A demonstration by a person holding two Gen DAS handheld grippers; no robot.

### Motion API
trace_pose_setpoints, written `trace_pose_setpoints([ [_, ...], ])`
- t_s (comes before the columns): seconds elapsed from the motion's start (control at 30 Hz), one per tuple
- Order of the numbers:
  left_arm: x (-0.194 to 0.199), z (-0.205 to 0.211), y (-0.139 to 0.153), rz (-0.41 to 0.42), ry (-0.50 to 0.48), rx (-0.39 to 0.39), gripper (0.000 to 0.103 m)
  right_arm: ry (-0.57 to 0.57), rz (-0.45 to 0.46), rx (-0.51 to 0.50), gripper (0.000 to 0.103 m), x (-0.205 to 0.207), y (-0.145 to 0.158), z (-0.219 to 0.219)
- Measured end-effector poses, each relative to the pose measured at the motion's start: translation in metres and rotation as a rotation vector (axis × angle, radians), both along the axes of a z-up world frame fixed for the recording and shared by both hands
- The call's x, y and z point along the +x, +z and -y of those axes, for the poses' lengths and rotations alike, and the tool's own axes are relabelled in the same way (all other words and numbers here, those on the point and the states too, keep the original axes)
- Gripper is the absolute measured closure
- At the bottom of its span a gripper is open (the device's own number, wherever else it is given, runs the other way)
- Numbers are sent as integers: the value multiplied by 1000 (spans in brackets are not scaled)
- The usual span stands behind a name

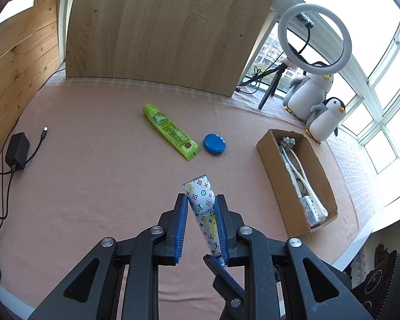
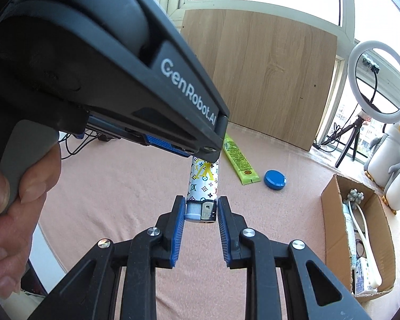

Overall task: Organize objects
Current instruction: 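Lift and carry the lighter with both tools over the cardboard box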

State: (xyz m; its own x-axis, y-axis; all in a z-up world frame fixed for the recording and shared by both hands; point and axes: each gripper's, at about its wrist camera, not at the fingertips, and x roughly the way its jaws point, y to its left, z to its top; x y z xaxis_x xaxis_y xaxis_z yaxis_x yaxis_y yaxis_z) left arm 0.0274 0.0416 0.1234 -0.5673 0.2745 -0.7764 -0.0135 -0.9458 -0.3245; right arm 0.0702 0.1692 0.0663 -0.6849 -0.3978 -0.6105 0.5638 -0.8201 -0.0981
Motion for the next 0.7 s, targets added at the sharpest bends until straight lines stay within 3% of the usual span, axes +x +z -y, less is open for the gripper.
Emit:
trace_pose_setpoints([
  [0.43,-1,-9,2,-4,-19,-9,80,-12,-11,-9,81,9,8,1],
  [0.7,-18,-43,-4,18,-90,-27,80,-67,6,-32,81,4,4,-18],
])
